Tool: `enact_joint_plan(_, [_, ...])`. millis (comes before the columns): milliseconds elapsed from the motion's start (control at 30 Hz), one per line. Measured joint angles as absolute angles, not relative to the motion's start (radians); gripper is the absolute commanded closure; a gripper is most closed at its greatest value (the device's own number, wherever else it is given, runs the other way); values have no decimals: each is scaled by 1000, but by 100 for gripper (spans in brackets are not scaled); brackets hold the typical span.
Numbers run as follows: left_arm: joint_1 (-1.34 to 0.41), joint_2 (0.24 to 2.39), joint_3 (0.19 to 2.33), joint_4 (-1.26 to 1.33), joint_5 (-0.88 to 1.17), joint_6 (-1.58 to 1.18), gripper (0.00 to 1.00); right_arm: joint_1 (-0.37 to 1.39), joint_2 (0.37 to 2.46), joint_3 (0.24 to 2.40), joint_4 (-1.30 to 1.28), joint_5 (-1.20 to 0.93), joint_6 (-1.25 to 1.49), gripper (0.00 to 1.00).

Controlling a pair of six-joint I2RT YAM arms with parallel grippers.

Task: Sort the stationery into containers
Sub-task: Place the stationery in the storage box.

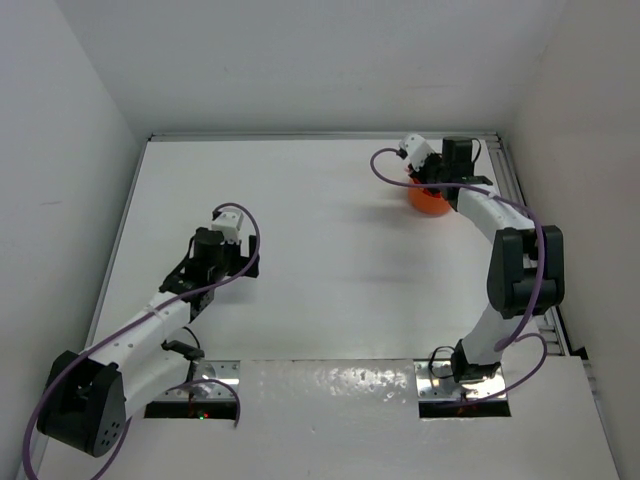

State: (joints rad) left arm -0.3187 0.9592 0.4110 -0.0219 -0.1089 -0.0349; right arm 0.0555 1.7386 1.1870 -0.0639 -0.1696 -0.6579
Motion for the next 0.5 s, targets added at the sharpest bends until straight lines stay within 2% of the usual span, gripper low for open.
enact_joint_plan(100, [-319, 959, 411, -18, -109, -35, 0, 56, 1738, 1187, -46, -154, -654, 79])
enact_joint_plan(200, [-319, 954, 408, -14, -109, -35, 0, 56, 1732, 1186, -36, -138, -651, 74])
enact_joint_plan(433, [-319, 934, 399, -2, -108, -35, 0, 56, 1691, 1178, -28, -111, -642, 55])
enact_joint_plan(500, [-319, 925, 394, -1, -108, -35, 0, 56, 1675, 1178, -29, -103, -626, 38])
